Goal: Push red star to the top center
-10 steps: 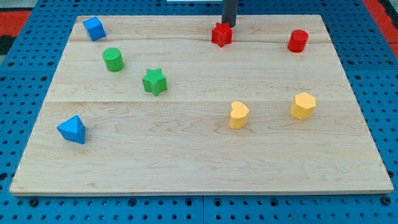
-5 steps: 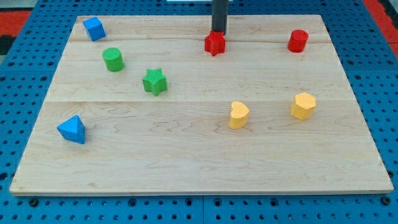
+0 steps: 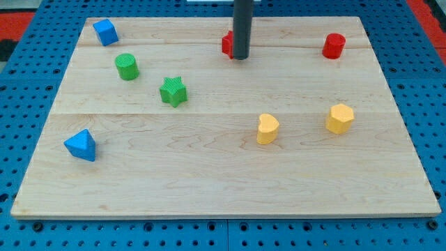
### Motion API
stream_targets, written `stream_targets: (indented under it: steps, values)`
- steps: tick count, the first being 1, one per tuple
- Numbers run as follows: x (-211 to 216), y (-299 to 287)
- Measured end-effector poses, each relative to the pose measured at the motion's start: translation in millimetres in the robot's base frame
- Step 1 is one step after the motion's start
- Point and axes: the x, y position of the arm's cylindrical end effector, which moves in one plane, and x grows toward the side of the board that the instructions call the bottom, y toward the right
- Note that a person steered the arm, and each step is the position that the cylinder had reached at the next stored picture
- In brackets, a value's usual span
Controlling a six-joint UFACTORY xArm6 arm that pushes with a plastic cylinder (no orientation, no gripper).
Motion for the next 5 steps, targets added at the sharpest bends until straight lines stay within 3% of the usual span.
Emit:
stream_targets:
  steps: [5]
  values:
    - [-56,-1]
